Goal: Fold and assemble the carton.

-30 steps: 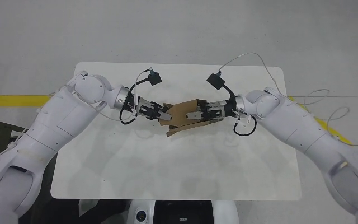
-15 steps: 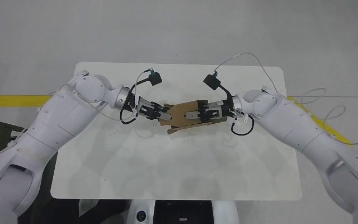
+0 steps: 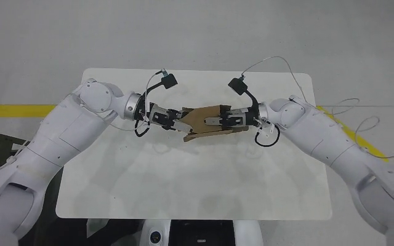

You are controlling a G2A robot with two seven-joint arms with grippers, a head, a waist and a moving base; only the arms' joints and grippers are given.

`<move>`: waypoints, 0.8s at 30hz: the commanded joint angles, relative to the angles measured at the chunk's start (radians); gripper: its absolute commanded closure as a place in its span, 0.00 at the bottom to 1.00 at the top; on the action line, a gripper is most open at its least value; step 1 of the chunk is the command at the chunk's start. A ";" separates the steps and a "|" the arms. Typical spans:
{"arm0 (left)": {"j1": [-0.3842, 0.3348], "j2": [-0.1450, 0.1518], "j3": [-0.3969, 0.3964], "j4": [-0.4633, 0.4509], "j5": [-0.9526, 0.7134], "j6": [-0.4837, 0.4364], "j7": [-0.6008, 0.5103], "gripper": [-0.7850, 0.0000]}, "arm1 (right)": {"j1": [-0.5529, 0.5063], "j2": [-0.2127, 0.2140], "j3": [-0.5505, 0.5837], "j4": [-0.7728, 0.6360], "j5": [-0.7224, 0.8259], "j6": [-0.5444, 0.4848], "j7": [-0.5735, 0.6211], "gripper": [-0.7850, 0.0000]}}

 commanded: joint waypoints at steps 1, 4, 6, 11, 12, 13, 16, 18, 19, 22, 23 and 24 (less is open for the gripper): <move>0.005 0.004 -0.008 -0.012 -0.021 0.008 -0.008 0.00 | -0.002 -0.005 0.000 0.007 0.000 -0.003 -0.003 1.00; 0.011 0.010 -0.020 -0.023 -0.033 0.017 -0.017 0.00 | -0.002 -0.013 0.000 0.022 0.003 -0.003 -0.003 1.00; 0.017 0.013 -0.030 -0.033 -0.045 0.020 -0.020 0.00 | -0.001 -0.018 0.000 0.032 0.001 -0.003 -0.003 1.00; 0.031 0.020 -0.054 -0.066 -0.074 0.035 -0.035 0.00 | 0.003 -0.031 0.003 0.054 -0.001 -0.003 -0.003 1.00; 0.033 0.021 -0.058 -0.071 -0.078 0.039 -0.039 0.00 | 0.004 -0.033 0.006 0.058 0.000 -0.003 -0.003 1.00; 0.036 0.021 -0.061 -0.075 -0.079 0.042 -0.042 0.00 | 0.004 -0.035 0.009 0.061 0.000 -0.003 -0.003 1.00; 0.043 0.020 -0.069 -0.078 -0.080 0.046 -0.045 0.00 | 0.002 -0.041 0.019 0.067 -0.004 -0.003 -0.003 1.00; 0.046 0.018 -0.070 -0.075 -0.078 0.045 -0.045 0.00 | 0.001 -0.045 0.026 0.067 -0.009 -0.003 -0.003 1.00; 0.047 0.016 -0.071 -0.073 -0.077 0.044 -0.044 0.00 | -0.001 -0.047 0.029 0.066 -0.010 -0.003 -0.003 1.00; 0.046 0.009 -0.068 -0.070 -0.067 0.047 -0.046 0.00 | -0.005 -0.050 0.041 0.065 -0.017 -0.003 -0.003 1.00; 0.045 0.007 -0.067 -0.069 -0.066 0.046 -0.046 0.00 | -0.007 -0.051 0.044 0.064 -0.020 -0.003 -0.003 1.00; 0.045 0.004 -0.066 -0.066 -0.065 0.046 -0.045 0.00 | -0.009 -0.053 0.048 0.063 -0.022 -0.003 -0.003 1.00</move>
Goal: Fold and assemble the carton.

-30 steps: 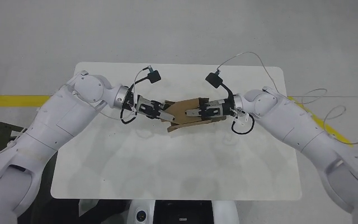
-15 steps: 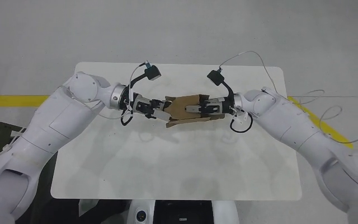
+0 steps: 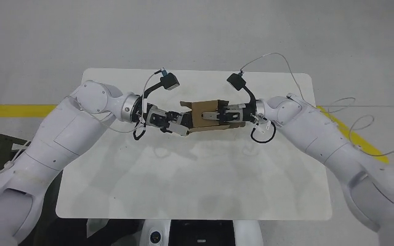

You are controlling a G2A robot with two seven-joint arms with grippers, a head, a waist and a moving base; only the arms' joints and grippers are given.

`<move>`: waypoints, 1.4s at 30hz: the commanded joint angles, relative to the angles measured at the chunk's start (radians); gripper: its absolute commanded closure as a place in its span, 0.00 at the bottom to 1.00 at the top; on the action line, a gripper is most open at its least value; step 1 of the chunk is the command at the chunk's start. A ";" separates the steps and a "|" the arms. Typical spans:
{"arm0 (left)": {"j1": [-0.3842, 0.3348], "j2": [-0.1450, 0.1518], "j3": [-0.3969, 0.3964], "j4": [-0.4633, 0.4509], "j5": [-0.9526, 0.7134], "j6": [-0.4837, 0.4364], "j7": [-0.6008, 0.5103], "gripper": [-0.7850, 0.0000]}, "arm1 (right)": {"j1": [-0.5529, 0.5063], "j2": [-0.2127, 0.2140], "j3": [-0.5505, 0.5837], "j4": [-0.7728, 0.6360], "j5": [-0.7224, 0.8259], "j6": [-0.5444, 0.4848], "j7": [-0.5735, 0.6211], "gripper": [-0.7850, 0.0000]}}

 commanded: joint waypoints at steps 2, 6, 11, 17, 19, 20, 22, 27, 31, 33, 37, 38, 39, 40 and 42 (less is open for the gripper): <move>-0.004 -0.007 0.002 0.008 0.007 -0.002 0.002 0.00 | -0.007 -0.004 0.010 -0.008 -0.010 0.000 0.000 1.00; -0.009 -0.016 0.006 0.020 0.023 -0.006 0.006 0.00 | -0.017 -0.010 0.022 -0.017 -0.025 0.000 0.000 1.00; -0.014 -0.026 0.013 0.033 0.037 -0.010 0.010 0.00 | -0.026 -0.016 0.036 -0.024 -0.040 0.000 0.000 1.00; -0.017 -0.035 0.015 0.038 0.042 -0.013 0.013 0.00 | -0.033 -0.020 0.054 -0.023 -0.051 0.000 0.000 1.00; -0.017 -0.036 0.013 0.039 0.042 -0.013 0.013 0.00 | -0.037 -0.018 0.065 -0.012 -0.050 0.000 0.000 1.00; -0.015 -0.036 0.010 0.040 0.040 -0.014 0.014 0.00 | -0.039 -0.016 0.071 -0.007 -0.050 0.000 0.000 1.00; -0.012 -0.034 0.004 0.044 0.041 -0.017 0.017 0.00 | -0.043 -0.012 0.084 0.001 -0.050 0.000 0.000 1.00; 0.000 -0.029 -0.013 0.061 0.041 -0.018 0.018 0.00 | -0.058 0.004 0.117 -0.006 -0.057 0.000 0.000 1.00; 0.006 -0.027 -0.022 0.074 0.046 -0.016 0.016 0.00 | -0.072 0.017 0.130 -0.039 -0.075 0.000 0.000 1.00; 0.007 -0.026 -0.026 0.083 0.057 -0.017 0.018 0.00 | -0.079 0.023 0.128 -0.060 -0.088 0.000 0.000 1.00; 0.009 -0.024 -0.037 0.099 0.065 -0.022 0.022 0.00 | -0.086 0.030 0.112 -0.089 -0.099 0.000 0.000 1.00; 0.010 -0.023 -0.040 0.101 0.066 -0.023 0.023 0.00 | -0.086 0.031 0.107 -0.093 -0.099 0.000 0.000 1.00; 0.010 -0.022 -0.043 0.101 0.067 -0.022 0.022 0.00 | -0.087 0.032 0.103 -0.096 -0.100 0.000 0.000 1.00; 0.010 -0.022 -0.046 0.101 0.068 -0.023 0.023 0.00 | -0.086 0.033 0.096 -0.100 -0.105 0.000 0.000 1.00; 0.012 -0.020 -0.051 0.100 0.070 -0.023 0.023 0.00 | -0.082 0.034 0.085 -0.106 -0.107 0.000 0.000 1.00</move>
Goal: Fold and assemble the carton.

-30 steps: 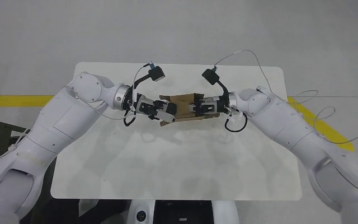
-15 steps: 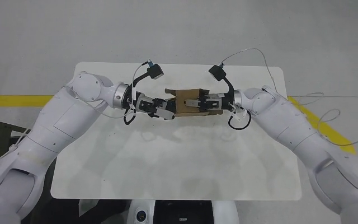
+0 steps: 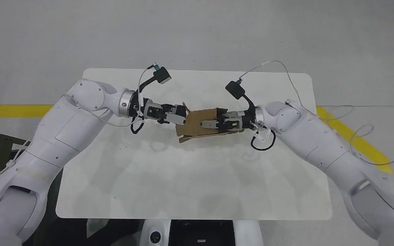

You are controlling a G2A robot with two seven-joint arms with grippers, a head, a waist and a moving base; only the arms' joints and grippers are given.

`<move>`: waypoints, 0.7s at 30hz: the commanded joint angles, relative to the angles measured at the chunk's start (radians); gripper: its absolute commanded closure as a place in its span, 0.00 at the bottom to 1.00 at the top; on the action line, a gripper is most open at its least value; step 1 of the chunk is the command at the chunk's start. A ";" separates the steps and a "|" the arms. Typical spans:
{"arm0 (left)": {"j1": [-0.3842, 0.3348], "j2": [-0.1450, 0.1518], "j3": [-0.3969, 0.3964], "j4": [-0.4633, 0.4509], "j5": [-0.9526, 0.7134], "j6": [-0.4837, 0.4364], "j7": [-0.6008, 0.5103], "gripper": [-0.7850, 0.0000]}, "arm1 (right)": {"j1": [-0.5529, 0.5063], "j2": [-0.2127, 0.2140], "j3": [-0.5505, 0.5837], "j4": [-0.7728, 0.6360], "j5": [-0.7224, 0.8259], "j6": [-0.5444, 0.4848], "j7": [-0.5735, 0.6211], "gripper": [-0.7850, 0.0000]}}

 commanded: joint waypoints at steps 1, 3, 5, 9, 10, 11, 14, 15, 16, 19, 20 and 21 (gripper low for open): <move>0.002 0.001 -0.005 -0.003 0.002 0.000 0.000 0.00 | 0.004 0.001 -0.011 -0.005 -0.001 0.000 0.000 1.00; 0.005 0.003 -0.009 -0.006 0.003 0.001 -0.001 0.00 | 0.008 0.001 -0.023 -0.015 -0.002 0.000 0.000 1.00; 0.007 0.003 -0.011 -0.010 0.004 0.003 -0.002 0.00 | 0.012 0.001 -0.033 -0.020 0.002 0.000 0.000 1.00; 0.011 0.002 -0.012 -0.021 0.003 0.006 -0.006 0.00 | 0.020 0.001 -0.047 -0.023 0.009 0.000 0.000 1.00; 0.012 0.002 -0.012 -0.024 0.001 0.008 -0.008 0.00 | 0.021 0.001 -0.049 -0.023 0.012 0.000 0.000 1.00; 0.013 0.002 -0.012 -0.027 -0.001 0.009 -0.009 0.00 | 0.023 0.001 -0.051 -0.023 0.014 0.000 0.000 1.00; 0.016 0.001 -0.013 -0.027 -0.007 0.011 -0.011 0.00 | 0.025 0.002 -0.052 -0.016 0.029 0.000 0.000 1.00; 0.017 0.001 -0.014 -0.026 -0.008 0.011 -0.011 0.00 | 0.026 0.003 -0.048 -0.008 0.034 0.000 0.000 1.00; 0.017 0.001 -0.015 -0.025 -0.008 0.011 -0.011 0.00 | 0.027 0.005 -0.043 -0.001 0.039 0.000 0.000 1.00; 0.017 0.001 -0.018 -0.027 -0.006 0.010 -0.010 0.00 | 0.026 0.010 -0.025 0.013 0.048 0.000 0.000 1.00; 0.017 0.001 -0.019 -0.031 -0.005 0.010 -0.010 0.00 | 0.024 0.013 -0.015 0.016 0.052 0.000 0.000 1.00; 0.018 0.001 -0.019 -0.034 -0.004 0.011 -0.011 0.00 | 0.022 0.014 -0.006 0.017 0.054 0.000 0.000 1.00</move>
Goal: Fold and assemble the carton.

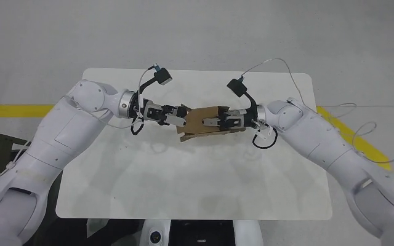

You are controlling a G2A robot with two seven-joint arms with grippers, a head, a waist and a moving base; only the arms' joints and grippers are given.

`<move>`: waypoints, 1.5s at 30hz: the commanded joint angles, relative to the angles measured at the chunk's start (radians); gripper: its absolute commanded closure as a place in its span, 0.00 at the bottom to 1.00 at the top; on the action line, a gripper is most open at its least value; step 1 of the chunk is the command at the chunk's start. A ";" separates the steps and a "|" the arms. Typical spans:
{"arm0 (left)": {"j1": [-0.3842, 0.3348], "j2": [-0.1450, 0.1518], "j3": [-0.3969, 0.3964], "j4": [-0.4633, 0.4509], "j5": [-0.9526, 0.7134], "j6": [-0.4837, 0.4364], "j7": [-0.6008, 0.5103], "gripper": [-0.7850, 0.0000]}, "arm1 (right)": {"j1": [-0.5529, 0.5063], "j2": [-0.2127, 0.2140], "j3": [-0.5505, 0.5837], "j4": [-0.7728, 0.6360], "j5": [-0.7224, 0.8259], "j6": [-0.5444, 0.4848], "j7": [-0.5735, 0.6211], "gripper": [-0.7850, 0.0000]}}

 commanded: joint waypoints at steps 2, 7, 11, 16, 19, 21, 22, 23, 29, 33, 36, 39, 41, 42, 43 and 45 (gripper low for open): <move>0.003 -0.001 0.002 -0.009 0.004 0.002 -0.002 0.00 | -0.010 0.004 0.026 -0.003 0.003 0.000 0.000 1.00; 0.006 -0.006 0.014 -0.016 0.009 0.004 -0.004 0.00 | -0.027 0.005 0.057 -0.018 -0.002 0.000 0.000 1.00; 0.004 -0.012 0.023 -0.012 0.014 0.006 -0.006 0.00 | -0.038 0.002 0.089 -0.019 -0.005 0.000 0.000 1.00; 0.001 -0.016 0.027 -0.016 0.016 0.008 -0.008 0.00 | -0.052 -0.002 0.140 -0.001 -0.009 0.000 0.000 1.00; 0.002 -0.018 0.032 -0.022 0.017 0.011 -0.011 0.00 | -0.062 -0.007 0.172 0.005 -0.017 0.000 0.000 1.00; 0.003 -0.020 0.036 -0.026 0.018 0.013 -0.013 0.00 | -0.068 -0.011 0.191 0.007 -0.024 0.000 0.000 1.00; 0.003 -0.021 0.039 -0.028 0.018 0.014 -0.014 0.00 | -0.071 -0.013 0.199 0.008 -0.028 0.000 0.000 1.00; 0.003 -0.022 0.042 -0.031 0.019 0.015 -0.015 0.00 | -0.074 -0.015 0.207 0.008 -0.033 0.000 0.000 1.00; 0.000 -0.029 0.055 -0.036 0.022 0.020 -0.020 0.00 | -0.090 -0.033 0.243 0.008 -0.060 0.000 0.000 1.00; -0.003 -0.032 0.058 -0.033 0.018 0.022 -0.022 0.00 | -0.097 -0.043 0.259 0.005 -0.076 0.000 0.000 1.00; -0.004 -0.034 0.059 -0.029 0.016 0.022 -0.022 0.00 | -0.101 -0.050 0.267 0.002 -0.090 0.000 0.000 1.00; -0.005 -0.036 0.057 -0.020 0.014 0.017 -0.017 0.00 | -0.103 -0.056 0.270 -0.002 -0.103 0.000 0.000 1.00; -0.007 -0.037 0.054 -0.011 0.013 0.014 -0.014 0.00 | -0.105 -0.061 0.271 -0.005 -0.109 0.000 0.000 1.00; -0.008 -0.037 0.053 -0.011 0.013 0.013 -0.013 0.00 | -0.106 -0.062 0.271 -0.004 -0.109 0.000 0.000 1.00; -0.008 -0.037 0.051 -0.009 0.011 0.013 -0.013 0.00 | -0.106 -0.064 0.271 -0.004 -0.113 0.000 0.000 1.00; -0.008 -0.037 0.049 -0.010 0.012 0.013 -0.013 0.00 | -0.107 -0.067 0.270 -0.004 -0.115 0.000 0.000 1.00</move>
